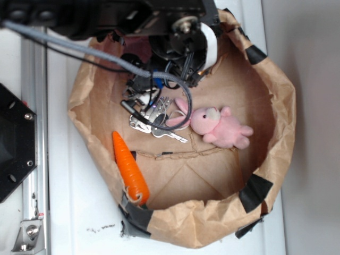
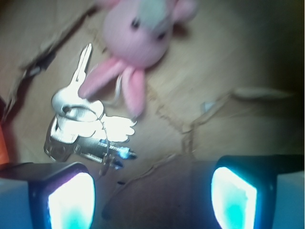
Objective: Grab the silver keys.
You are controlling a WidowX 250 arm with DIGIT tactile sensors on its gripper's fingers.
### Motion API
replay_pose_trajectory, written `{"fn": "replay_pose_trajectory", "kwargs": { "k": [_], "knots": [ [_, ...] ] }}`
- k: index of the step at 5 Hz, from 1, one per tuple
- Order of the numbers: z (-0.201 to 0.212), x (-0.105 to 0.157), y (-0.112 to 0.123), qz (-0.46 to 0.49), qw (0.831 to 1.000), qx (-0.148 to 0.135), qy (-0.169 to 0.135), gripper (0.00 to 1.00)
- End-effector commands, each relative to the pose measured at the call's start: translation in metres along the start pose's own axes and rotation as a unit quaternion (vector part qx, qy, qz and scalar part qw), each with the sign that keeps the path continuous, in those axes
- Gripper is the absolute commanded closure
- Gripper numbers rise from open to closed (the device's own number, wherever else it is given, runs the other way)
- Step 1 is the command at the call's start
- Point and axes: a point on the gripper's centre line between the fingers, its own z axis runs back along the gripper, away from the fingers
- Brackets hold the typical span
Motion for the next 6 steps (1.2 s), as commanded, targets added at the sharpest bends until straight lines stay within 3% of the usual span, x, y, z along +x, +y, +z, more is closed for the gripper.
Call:
{"fn": "replay_pose_trajectory", "kwargs": {
  "k": [1, 6],
  "knots": [
    [0.005, -0.008, -0.005, -0.013, 0.999, 0.036, -0.016, 0.00],
    [-0.012, 0.011, -0.024, 0.009, 1.000, -0.013, -0.026, 0.00]
  ]
}}
